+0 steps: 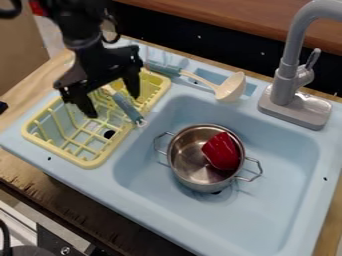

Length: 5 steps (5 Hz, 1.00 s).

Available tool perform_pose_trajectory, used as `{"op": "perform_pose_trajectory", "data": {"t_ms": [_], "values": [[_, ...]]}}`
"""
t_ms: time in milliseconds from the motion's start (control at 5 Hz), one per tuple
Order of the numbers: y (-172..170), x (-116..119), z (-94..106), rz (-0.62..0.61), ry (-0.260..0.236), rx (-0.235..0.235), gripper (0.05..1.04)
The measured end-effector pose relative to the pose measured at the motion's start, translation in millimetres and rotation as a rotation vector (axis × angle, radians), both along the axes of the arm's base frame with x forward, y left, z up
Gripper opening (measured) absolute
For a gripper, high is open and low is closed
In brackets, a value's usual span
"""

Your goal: Put the blue spatula in the drying rack

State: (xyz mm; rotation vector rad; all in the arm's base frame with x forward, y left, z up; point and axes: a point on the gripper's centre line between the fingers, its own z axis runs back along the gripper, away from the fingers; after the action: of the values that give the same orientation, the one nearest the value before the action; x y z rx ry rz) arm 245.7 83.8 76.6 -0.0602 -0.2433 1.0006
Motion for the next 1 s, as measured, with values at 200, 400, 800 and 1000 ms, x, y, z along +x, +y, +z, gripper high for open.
{"op": "perform_pose_trajectory", "data": {"t_ms": [200, 400, 800, 1000], "values": [[-14, -8, 6.4, -0.024, 0.076, 0.047, 1.001], [-33, -17, 10.4, -0.073, 0.089, 0.08, 1.001], [-68, -20, 6.8, -0.112, 0.045, 0.058, 1.001], [-96, -7, 2.7, -0.157, 0.066, 0.061, 1.001]]}}
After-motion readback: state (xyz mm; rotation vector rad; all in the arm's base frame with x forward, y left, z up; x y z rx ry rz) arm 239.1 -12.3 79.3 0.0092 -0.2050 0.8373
